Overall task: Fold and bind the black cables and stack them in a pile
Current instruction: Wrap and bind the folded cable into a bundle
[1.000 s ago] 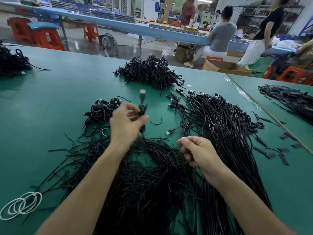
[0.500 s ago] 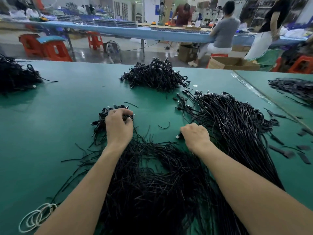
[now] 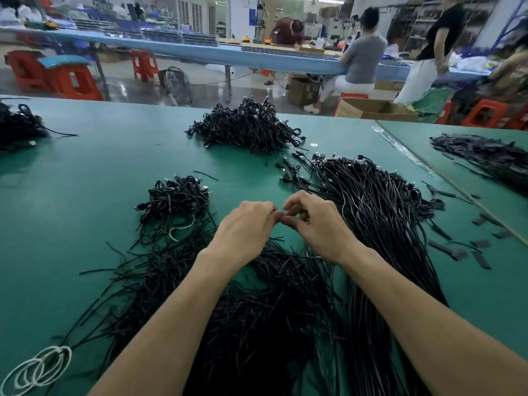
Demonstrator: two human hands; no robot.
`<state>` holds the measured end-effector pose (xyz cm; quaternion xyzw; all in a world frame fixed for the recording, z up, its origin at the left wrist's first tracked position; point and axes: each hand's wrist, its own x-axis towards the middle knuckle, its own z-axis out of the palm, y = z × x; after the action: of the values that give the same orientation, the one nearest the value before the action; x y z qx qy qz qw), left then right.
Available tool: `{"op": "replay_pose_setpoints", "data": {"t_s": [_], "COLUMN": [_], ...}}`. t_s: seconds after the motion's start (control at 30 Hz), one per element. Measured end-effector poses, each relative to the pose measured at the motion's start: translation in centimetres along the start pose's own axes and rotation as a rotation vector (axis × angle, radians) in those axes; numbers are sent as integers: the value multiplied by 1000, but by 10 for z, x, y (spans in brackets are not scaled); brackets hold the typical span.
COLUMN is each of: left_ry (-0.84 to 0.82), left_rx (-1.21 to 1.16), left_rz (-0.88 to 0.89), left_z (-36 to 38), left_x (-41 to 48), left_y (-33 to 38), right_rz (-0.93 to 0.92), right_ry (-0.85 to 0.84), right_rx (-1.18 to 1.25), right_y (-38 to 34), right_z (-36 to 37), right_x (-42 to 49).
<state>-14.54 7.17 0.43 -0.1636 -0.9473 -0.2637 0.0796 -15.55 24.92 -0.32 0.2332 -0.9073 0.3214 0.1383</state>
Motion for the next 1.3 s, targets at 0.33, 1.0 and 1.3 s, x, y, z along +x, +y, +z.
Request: {"op": "replay_pose_setpoints", "data": {"t_s": [0.33, 1.0, 1.3], "left_ry": [179, -201, -237], "left_rx": [-165, -611, -1040], "left_rz": [36, -29, 6], "left_z": [-6, -37, -60], "left_x": [-14, -30, -47], "left_y": [2, 10, 22], "right_rz": [166, -162, 267], "right_ry": [-55, -11, -160], "right_rx": [-524, -70, -210], "right_y": [37, -23, 35], "right_z": [-30, -34, -43], "right_x": [-20, -6, -31]}}
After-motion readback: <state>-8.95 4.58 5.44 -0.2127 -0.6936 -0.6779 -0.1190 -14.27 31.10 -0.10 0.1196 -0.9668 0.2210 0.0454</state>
